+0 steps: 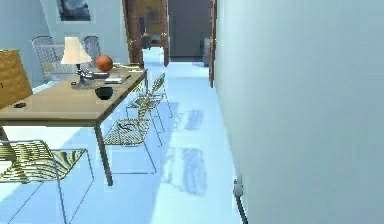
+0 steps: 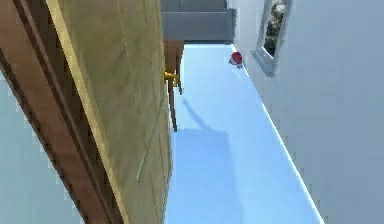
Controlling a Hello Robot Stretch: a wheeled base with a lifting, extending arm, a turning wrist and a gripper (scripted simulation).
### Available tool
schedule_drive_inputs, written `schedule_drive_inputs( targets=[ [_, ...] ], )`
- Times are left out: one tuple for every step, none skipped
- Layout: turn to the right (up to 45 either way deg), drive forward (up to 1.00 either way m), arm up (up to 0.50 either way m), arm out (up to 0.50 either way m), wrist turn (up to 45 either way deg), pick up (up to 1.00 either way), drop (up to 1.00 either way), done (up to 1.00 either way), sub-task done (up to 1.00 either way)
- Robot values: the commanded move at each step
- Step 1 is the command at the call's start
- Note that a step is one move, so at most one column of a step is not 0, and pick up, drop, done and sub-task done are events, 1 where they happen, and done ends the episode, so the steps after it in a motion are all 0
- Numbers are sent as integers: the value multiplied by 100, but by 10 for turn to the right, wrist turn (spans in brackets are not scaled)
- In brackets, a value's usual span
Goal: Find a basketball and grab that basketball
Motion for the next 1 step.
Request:
schedule_drive_inputs(
  targets=[
    [0,100,0,0,0,0,0,0,0]
  ],
)
